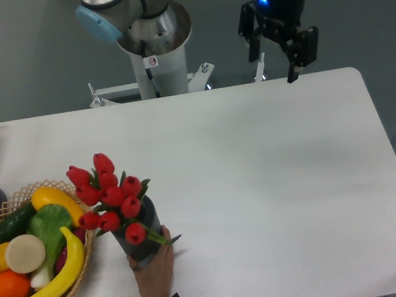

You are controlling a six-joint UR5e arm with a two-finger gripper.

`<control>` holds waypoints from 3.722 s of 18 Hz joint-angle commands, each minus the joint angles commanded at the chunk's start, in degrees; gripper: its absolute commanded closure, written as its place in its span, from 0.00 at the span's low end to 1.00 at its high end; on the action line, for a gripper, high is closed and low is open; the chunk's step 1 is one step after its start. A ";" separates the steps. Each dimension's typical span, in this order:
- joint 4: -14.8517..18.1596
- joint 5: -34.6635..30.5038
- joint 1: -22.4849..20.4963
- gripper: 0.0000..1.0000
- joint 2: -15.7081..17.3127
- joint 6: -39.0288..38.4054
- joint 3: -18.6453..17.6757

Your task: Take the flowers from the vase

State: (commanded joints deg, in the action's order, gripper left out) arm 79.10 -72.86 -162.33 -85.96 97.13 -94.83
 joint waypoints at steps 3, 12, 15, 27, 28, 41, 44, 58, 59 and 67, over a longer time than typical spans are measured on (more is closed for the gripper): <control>-0.44 2.01 0.09 0.00 -0.09 -2.20 -0.87; -10.99 9.76 2.10 0.00 -0.53 -14.50 -5.62; -12.29 12.56 5.01 0.00 -2.55 -21.87 -5.80; -28.12 25.05 11.60 0.00 -6.33 -24.53 -15.55; -28.21 25.14 11.69 0.00 -6.50 -24.36 -15.64; -31.03 36.21 17.23 0.00 -15.03 -27.86 -14.68; -31.11 36.48 17.23 0.00 -15.82 -30.06 -13.28; -33.93 35.95 20.74 0.00 -20.21 -29.80 -10.11; -33.93 35.86 20.74 0.00 -20.30 -29.80 -10.11; -34.01 35.68 21.79 0.00 -21.79 -29.80 -8.97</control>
State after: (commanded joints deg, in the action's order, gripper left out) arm 45.09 -37.18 -140.54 -107.75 67.32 -103.80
